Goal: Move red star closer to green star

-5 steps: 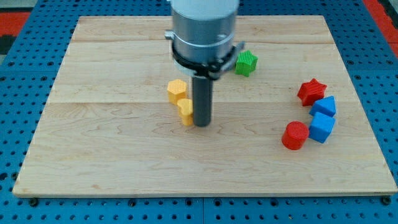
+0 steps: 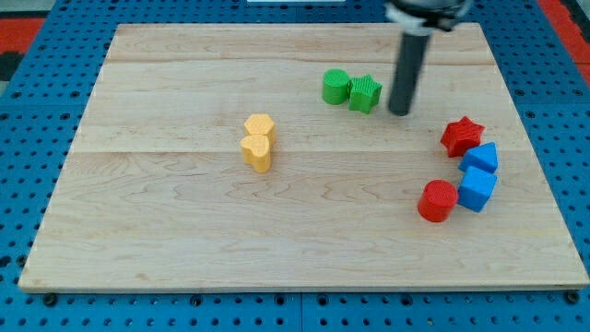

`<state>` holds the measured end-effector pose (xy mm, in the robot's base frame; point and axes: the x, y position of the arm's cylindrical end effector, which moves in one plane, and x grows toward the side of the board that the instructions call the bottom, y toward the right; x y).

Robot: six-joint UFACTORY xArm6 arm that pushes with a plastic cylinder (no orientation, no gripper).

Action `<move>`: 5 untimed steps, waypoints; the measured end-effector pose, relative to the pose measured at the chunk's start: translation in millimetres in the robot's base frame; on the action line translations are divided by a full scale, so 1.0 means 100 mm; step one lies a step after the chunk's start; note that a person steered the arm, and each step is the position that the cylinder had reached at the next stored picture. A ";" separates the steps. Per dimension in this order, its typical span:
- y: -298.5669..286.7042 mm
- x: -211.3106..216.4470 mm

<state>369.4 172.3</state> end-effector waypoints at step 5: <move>-0.57 0.64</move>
<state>433.4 114.9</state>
